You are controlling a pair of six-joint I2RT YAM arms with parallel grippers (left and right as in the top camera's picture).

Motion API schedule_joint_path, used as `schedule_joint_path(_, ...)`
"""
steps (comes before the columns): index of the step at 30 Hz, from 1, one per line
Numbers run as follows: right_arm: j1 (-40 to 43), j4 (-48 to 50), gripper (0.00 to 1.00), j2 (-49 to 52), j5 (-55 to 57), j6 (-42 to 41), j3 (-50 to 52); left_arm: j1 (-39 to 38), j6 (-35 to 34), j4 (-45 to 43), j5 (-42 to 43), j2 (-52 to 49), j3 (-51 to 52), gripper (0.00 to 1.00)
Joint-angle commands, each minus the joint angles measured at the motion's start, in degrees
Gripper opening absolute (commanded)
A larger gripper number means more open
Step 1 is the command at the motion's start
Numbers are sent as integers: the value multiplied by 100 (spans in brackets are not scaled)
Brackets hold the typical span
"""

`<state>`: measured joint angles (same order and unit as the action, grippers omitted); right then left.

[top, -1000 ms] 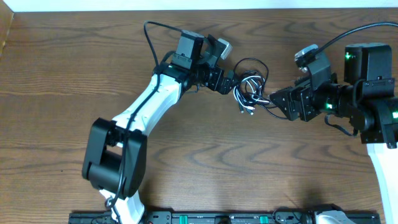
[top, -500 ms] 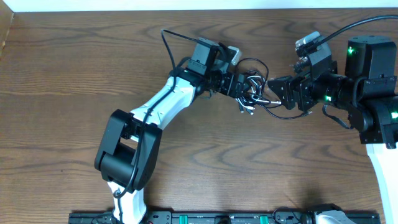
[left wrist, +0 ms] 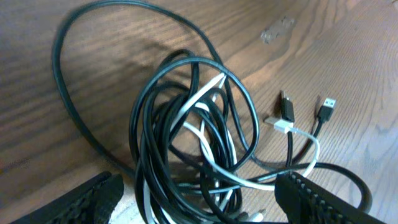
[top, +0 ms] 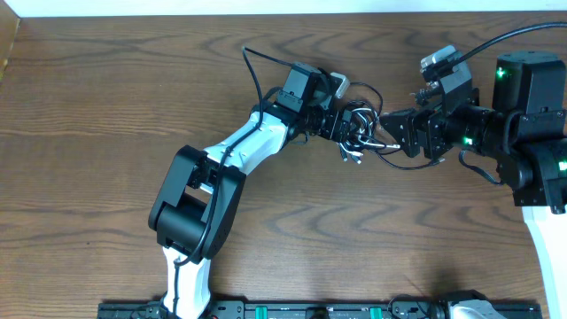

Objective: Untangle cables
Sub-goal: 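Lower both grippers onto the tangled black and white cables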

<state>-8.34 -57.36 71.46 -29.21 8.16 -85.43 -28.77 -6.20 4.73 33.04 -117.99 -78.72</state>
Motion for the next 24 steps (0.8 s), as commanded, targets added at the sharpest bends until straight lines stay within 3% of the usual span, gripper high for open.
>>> schedule_joint_path(1,-39,11,76,-85,-278,-39,-24,9,11,-170,-162,-109,-85,83)
schedule_joint_path(9,-46,11,76,-85,-442,-39,-24,9,-35,-199,-455,-166,-85,77)
schedule_joint_path(11,-116,-11,76,-85,-391,-31,-24,74,-953,-361,-671,-181,-85,78)
schedule_joint_path(14,-166,-2,77,-85,-393,-15,-24,140,-1639,-586,-671,-181,-87,78)
schedule_joint_path(20,-190,-4,77,-85,-398,-15,-24,120,-1655,-640,-680,-186,-87,69)
schedule_joint_path(24,-190,-7,77,-85,-396,-15,-24,107,-1563,-636,-715,-192,-85,69)
